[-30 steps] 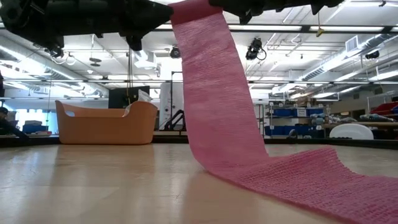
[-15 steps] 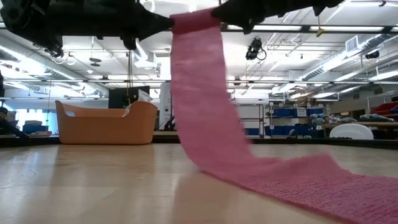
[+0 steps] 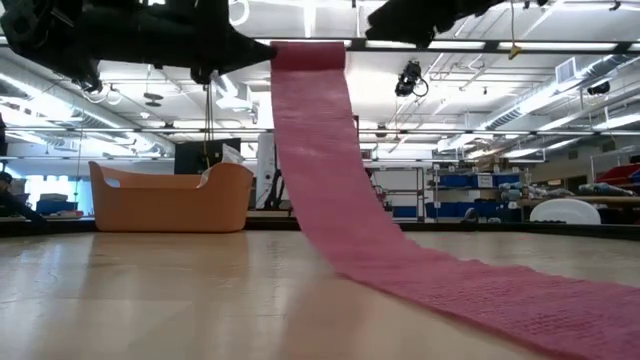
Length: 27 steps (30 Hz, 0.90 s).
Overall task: Roll bandage
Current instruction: Roll the pink bandage
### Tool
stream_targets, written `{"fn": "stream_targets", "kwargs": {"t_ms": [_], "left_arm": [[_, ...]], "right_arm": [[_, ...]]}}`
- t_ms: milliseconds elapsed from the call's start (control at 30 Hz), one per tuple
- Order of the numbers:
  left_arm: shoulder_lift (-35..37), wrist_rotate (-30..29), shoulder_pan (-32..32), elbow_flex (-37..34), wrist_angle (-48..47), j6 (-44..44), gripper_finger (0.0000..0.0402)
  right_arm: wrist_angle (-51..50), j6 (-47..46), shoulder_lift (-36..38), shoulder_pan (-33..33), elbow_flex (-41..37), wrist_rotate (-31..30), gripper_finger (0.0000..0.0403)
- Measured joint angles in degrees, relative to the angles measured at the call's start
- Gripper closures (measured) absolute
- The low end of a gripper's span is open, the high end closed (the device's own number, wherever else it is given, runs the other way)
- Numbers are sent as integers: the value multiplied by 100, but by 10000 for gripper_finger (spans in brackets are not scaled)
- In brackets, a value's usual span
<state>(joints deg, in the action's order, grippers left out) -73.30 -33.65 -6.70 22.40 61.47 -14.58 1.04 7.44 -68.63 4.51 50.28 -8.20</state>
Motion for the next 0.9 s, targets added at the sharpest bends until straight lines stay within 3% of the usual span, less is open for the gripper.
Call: {"fn": "stream_targets", "kwargs": {"t_ms": [333, 733, 900], "left_arm": [[-109, -446, 213, -18, -369, -191, 399], [-214, -525, 479, -14, -608, -324, 399], [-214, -524, 485, -14, -723, -324, 399]], "right_arm": [[-1095, -948, -653, 1431, 0, -253, 216], [-606, -3282, -1901, 2749, 25, 151, 220], [-721, -3850, -2708, 3133, 558, 196, 222]]}}
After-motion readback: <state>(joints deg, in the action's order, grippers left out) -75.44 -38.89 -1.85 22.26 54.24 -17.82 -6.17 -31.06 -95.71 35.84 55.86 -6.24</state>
